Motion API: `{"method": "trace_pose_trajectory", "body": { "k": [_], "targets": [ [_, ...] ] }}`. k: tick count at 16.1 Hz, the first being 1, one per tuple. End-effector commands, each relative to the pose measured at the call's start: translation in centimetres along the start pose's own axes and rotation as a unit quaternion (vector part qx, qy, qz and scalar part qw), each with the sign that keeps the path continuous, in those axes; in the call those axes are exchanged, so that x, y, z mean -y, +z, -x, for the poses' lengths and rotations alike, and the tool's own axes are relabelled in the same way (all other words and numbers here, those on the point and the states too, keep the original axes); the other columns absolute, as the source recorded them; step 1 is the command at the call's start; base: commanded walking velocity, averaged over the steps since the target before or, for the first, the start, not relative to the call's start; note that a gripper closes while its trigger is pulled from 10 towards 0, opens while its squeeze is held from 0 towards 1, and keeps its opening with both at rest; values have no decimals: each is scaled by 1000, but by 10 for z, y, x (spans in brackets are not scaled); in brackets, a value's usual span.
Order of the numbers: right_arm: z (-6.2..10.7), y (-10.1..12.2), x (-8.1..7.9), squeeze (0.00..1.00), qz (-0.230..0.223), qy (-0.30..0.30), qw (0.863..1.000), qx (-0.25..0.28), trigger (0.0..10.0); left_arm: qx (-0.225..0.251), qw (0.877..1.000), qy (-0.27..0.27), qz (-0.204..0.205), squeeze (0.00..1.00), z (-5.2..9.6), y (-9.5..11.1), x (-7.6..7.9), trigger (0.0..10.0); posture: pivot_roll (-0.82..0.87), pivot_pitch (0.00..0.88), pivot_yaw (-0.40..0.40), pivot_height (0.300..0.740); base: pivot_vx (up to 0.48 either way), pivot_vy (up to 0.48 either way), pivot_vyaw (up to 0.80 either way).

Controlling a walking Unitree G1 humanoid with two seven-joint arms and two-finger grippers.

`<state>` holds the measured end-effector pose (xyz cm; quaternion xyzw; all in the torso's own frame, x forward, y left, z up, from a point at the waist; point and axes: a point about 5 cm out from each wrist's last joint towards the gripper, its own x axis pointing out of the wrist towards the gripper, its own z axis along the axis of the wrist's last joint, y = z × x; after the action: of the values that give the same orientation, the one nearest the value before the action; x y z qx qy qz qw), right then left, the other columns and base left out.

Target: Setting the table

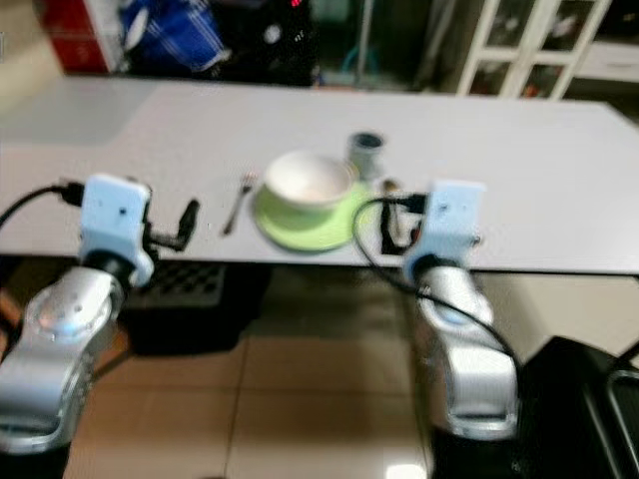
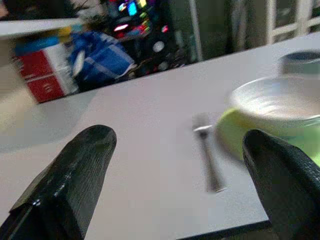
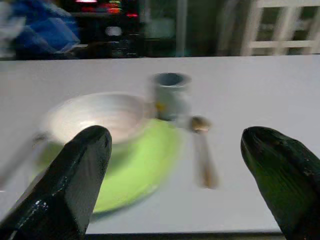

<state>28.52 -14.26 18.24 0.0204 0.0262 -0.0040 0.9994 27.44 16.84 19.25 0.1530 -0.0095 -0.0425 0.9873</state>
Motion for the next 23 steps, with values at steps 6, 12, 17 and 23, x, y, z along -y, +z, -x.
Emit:
{"method": "trace_pose_trajectory", "body": {
  "k": [6, 12, 17, 23],
  "targets": [
    [2, 1, 2, 0, 7, -7, 1000, 2, 10000, -9, 1000, -9, 7, 0, 2, -1, 1, 10000, 38, 0, -13, 740, 0, 351, 0],
    [2, 0, 8, 0, 4, -19, 1000, 1, 10000, 2, 1000, -22, 8, 0, -2, 7, 6, 10000, 72, 0, -35, 740, 0, 363, 0],
    [-9, 1, -1, 0, 5, 16, 1000, -6, 10000, -8, 1000, 12, 7, 0, 8, 1, -1, 10000, 108, 0, -101, 740, 0, 363, 0],
    [-3, -4, -3, 0, 9, 16, 1000, -11, 10000, -18, 1000, 9, 12, 0, 7, -4, -3, 10000, 70, 0, -45, 740, 0, 363, 0]
  ]
}}
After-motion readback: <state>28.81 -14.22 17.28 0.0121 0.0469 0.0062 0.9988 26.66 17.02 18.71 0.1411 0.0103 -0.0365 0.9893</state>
